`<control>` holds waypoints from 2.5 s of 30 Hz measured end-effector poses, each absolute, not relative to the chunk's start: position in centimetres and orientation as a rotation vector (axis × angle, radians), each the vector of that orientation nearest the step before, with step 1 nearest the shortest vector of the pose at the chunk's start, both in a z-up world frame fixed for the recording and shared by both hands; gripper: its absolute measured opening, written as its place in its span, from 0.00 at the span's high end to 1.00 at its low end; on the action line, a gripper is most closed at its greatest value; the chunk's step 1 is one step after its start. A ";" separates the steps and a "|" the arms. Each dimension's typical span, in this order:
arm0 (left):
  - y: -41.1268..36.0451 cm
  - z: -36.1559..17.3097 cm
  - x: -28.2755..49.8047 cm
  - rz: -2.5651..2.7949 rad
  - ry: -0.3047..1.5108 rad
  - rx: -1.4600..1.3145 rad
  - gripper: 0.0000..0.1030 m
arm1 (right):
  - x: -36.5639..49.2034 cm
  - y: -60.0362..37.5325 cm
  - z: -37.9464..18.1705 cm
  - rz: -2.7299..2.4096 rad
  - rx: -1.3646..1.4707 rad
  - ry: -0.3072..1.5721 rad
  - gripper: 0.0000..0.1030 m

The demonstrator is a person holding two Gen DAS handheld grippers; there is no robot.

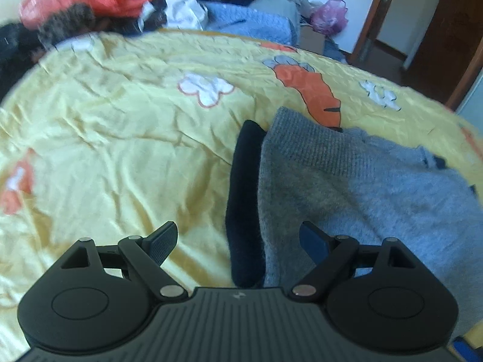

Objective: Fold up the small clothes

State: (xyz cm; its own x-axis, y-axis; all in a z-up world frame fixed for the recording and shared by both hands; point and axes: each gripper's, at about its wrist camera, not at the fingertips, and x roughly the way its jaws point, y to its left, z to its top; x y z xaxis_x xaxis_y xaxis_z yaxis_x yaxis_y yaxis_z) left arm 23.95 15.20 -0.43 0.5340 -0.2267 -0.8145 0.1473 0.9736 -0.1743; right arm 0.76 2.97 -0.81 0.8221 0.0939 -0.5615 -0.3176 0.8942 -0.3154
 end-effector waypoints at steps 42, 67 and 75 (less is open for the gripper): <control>7.5 1.9 29.5 -0.201 0.855 0.034 0.87 | 3.6 8.7 -2.4 0.278 -0.596 0.384 0.85; -2.5 6.9 26.2 -0.140 0.755 0.104 0.88 | -0.7 -4.5 1.1 0.145 -0.335 0.368 0.90; -5.6 7.4 25.4 -0.167 0.728 0.140 0.88 | -0.9 -7.0 1.0 0.118 -0.277 0.369 0.90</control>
